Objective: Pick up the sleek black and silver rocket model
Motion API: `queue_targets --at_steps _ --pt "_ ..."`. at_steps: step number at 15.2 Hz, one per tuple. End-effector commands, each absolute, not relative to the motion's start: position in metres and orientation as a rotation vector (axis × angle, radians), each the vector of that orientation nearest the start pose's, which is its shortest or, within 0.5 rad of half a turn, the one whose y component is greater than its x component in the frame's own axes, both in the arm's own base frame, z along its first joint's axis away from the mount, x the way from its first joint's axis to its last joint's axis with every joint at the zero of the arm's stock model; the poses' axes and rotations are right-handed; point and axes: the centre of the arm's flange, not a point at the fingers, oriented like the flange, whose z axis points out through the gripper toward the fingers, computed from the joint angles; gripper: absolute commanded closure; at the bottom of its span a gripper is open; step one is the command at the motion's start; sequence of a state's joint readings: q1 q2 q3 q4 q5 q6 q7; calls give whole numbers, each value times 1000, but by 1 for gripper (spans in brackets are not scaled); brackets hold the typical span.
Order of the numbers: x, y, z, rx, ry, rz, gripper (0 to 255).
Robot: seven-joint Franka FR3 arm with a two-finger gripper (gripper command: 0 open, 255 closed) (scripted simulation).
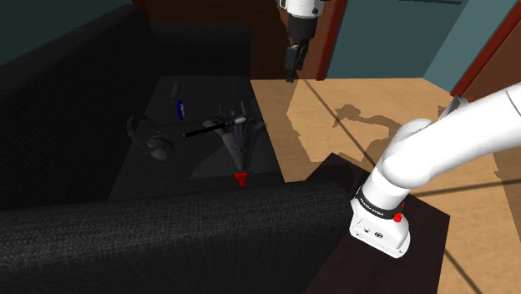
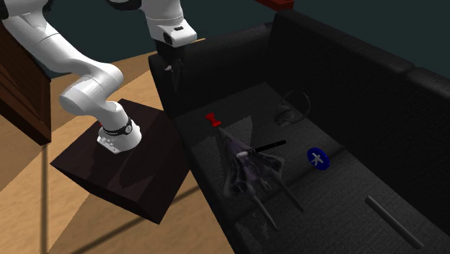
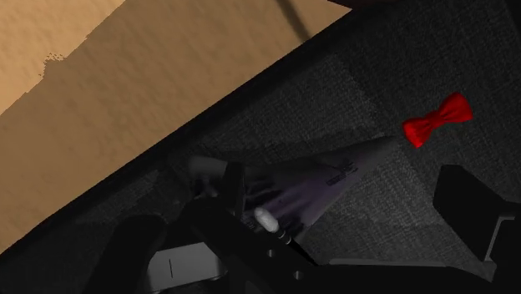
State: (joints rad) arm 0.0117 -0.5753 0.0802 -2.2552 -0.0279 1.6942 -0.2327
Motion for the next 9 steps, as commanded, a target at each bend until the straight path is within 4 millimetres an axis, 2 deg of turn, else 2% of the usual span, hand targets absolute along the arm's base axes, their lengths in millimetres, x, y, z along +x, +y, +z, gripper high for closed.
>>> queue_targets --at_steps 1,9 --pt "401 43 558 -3180 -570 8 0" --pt "487 71 493 -3191 -826 92 0"
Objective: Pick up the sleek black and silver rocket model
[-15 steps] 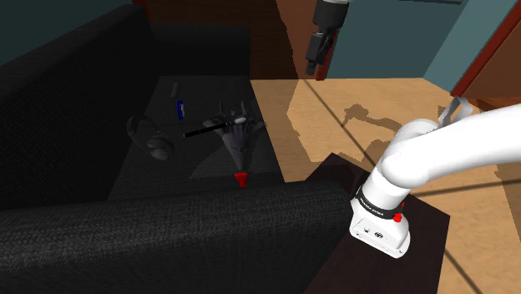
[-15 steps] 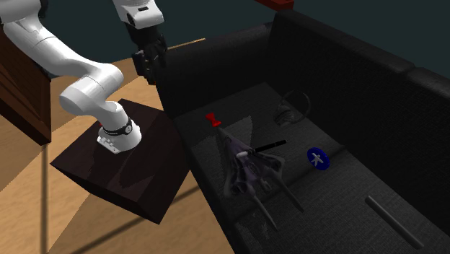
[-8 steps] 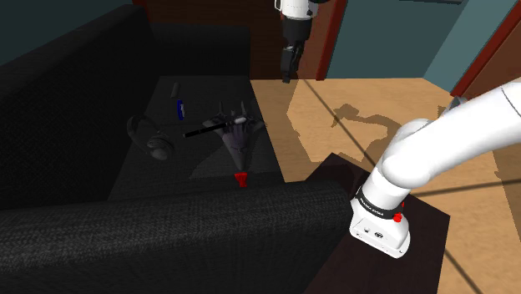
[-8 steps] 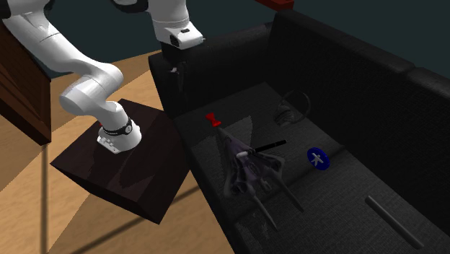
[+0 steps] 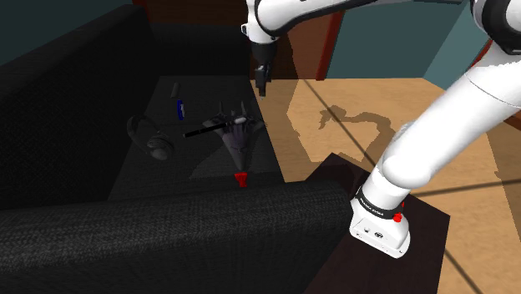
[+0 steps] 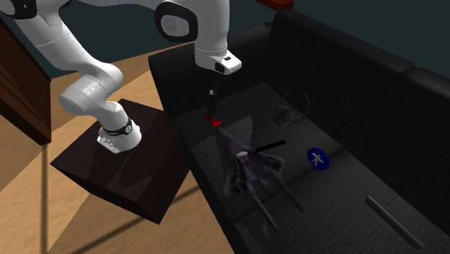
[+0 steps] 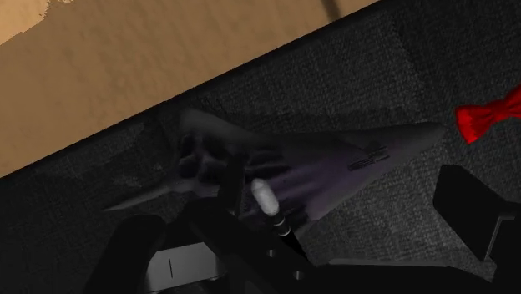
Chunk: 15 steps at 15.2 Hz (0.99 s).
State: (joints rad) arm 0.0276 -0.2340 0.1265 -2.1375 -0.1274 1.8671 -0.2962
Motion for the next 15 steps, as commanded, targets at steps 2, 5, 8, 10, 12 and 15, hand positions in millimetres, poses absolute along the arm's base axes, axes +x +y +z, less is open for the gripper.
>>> queue_targets --at_steps 2,5,8,10,12,15 --pt "508 79 475 -3190 -890 113 0" --pt "538 92 449 -3185 -988 146 0" --pt "567 105 422 -3177 -1087 179 0" --pt "585 115 403 -3170 -1152 201 0" --pt "603 125 384 -3161 -1219 223 0" --pt "629 140 354 -3144 -1318 257 0"
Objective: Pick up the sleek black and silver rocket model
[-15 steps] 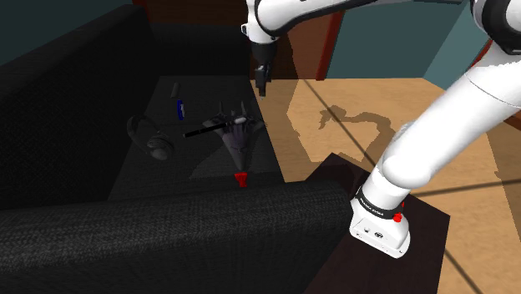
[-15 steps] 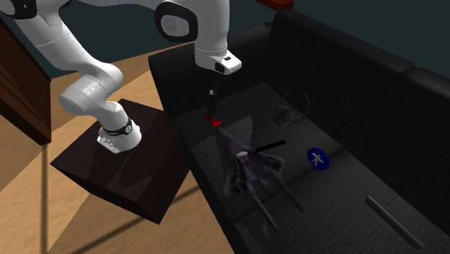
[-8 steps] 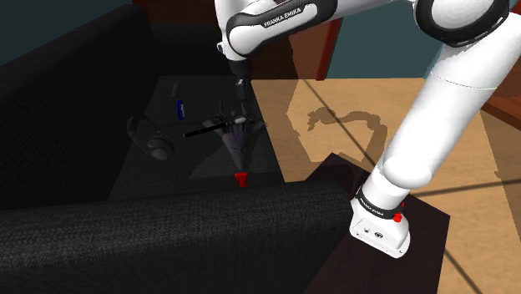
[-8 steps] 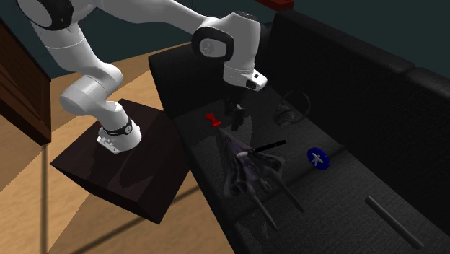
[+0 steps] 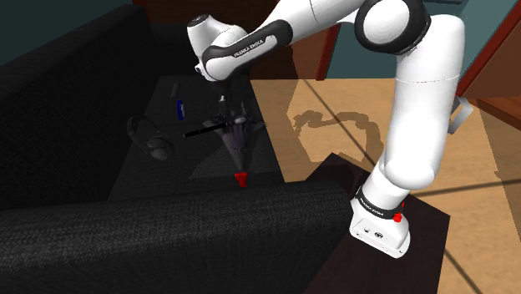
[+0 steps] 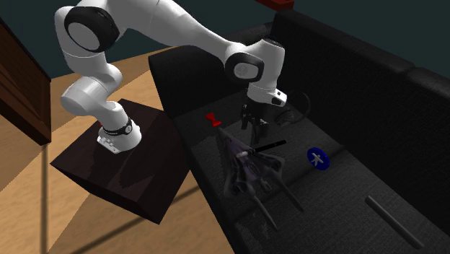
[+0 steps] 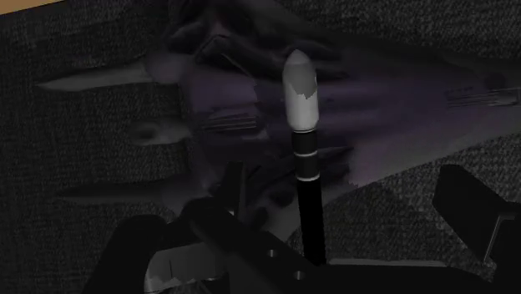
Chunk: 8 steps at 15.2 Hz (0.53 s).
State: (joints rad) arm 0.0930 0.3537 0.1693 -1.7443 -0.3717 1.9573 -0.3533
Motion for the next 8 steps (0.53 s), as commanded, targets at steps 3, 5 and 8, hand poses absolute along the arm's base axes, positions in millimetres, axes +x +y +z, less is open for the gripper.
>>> queue_targets --at_steps 3,5,8 --pt "653 156 324 -3124 -1418 291 0" --pt "668 167 303 -3108 -1484 314 0" --pt "674 171 285 -3101 -1509 322 0"
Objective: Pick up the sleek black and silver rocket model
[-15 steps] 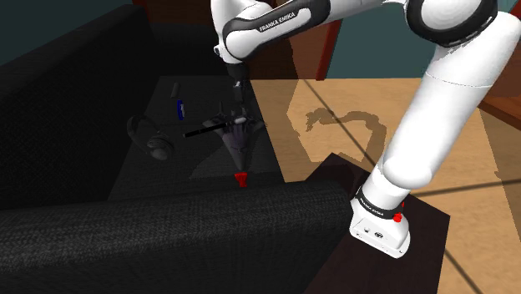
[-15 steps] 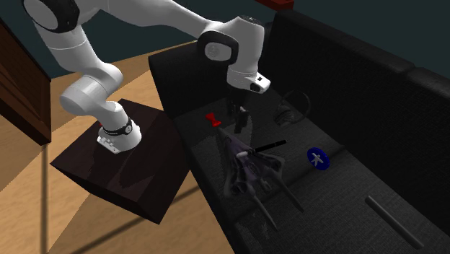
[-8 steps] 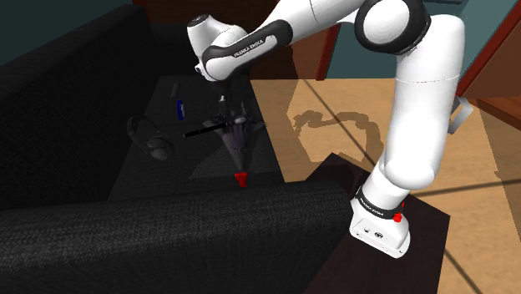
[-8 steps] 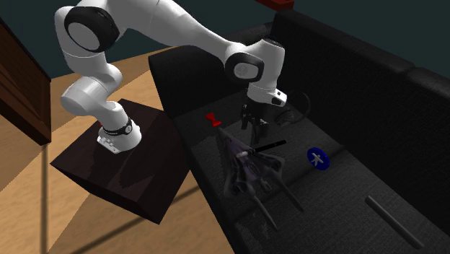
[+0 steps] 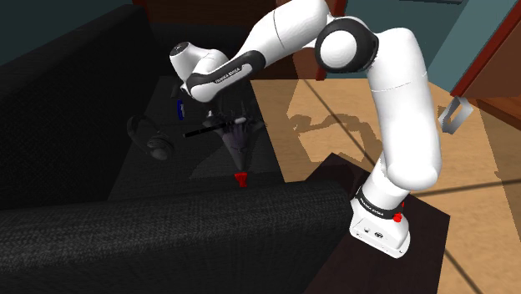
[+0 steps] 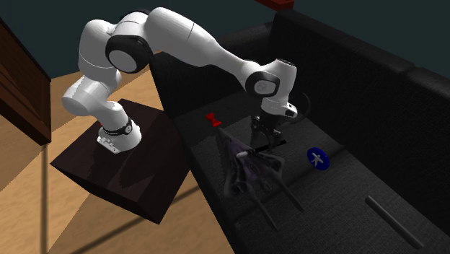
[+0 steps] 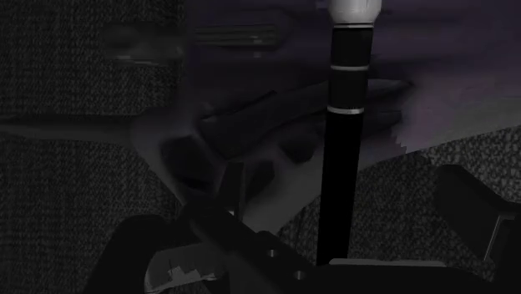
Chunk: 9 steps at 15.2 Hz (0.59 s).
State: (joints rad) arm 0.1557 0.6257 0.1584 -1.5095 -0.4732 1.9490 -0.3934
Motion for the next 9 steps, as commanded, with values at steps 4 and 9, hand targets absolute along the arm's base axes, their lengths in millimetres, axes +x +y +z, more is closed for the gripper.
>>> queue_targets --at_steps 4,9 --pt "674 171 264 -3101 -1509 322 0" --pt "674 171 255 -3101 -1509 322 255"
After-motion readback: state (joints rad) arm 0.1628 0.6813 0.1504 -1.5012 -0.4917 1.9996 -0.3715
